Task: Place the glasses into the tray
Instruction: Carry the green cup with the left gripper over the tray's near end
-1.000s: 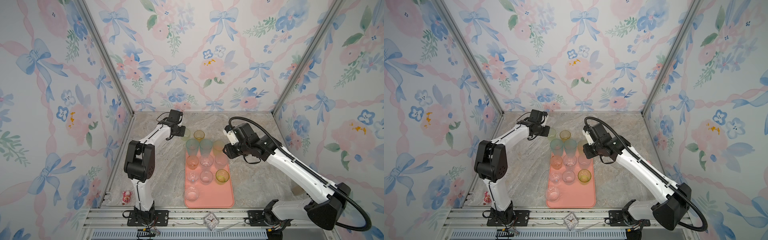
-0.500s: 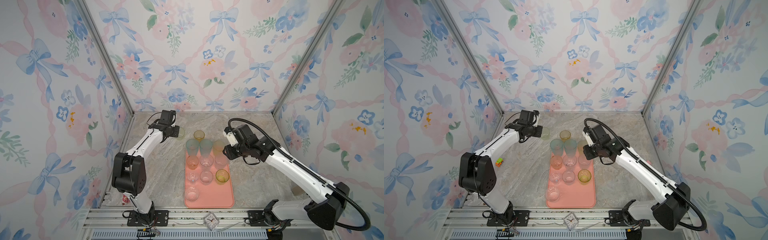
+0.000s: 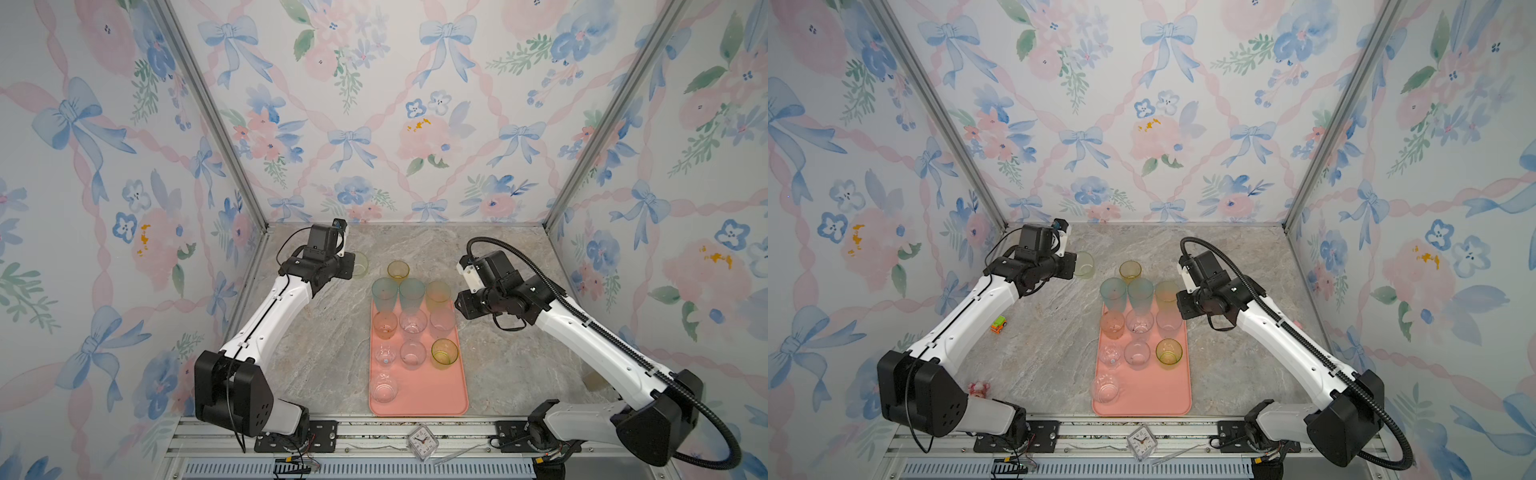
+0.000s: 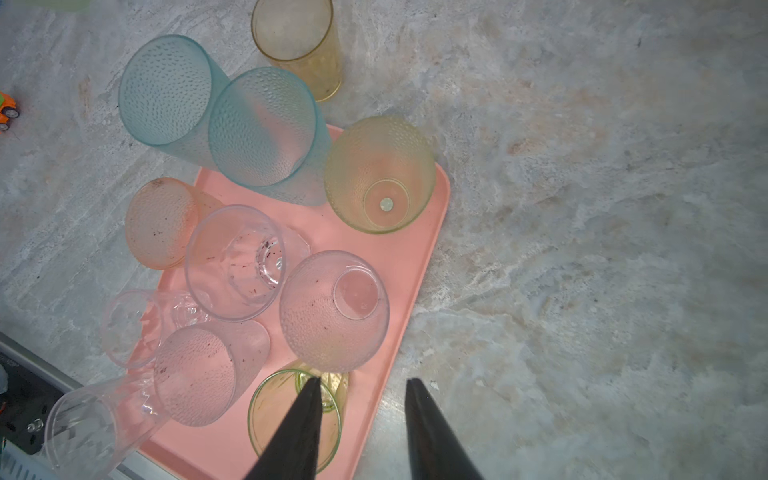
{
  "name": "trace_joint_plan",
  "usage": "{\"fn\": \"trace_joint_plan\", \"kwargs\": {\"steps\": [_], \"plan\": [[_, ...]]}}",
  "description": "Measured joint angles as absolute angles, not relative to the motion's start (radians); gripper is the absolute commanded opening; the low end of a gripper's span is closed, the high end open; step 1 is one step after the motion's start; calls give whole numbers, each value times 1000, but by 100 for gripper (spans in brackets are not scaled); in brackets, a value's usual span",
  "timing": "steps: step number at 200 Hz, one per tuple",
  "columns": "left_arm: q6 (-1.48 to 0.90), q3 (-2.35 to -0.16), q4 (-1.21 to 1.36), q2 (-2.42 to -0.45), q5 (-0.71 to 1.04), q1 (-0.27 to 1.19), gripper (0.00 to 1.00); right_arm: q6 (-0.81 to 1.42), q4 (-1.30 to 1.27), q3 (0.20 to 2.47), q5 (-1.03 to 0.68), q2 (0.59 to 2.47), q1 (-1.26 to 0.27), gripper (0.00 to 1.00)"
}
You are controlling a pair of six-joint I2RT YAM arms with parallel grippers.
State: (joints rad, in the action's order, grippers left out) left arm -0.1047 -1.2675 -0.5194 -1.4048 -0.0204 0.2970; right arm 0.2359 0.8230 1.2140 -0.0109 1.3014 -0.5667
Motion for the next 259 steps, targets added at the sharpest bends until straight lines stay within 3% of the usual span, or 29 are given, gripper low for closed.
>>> {"fn": "trace_joint_plan", "kwargs": {"steps": [118, 259], "plan": [[-104, -1268, -712, -1220, 5, 634, 1, 269, 781, 1112, -15, 1211, -456, 37], [-104, -1343, -812, -1438, -4, 1156, 1, 315, 704, 1073, -72, 1165, -393, 37]]}}
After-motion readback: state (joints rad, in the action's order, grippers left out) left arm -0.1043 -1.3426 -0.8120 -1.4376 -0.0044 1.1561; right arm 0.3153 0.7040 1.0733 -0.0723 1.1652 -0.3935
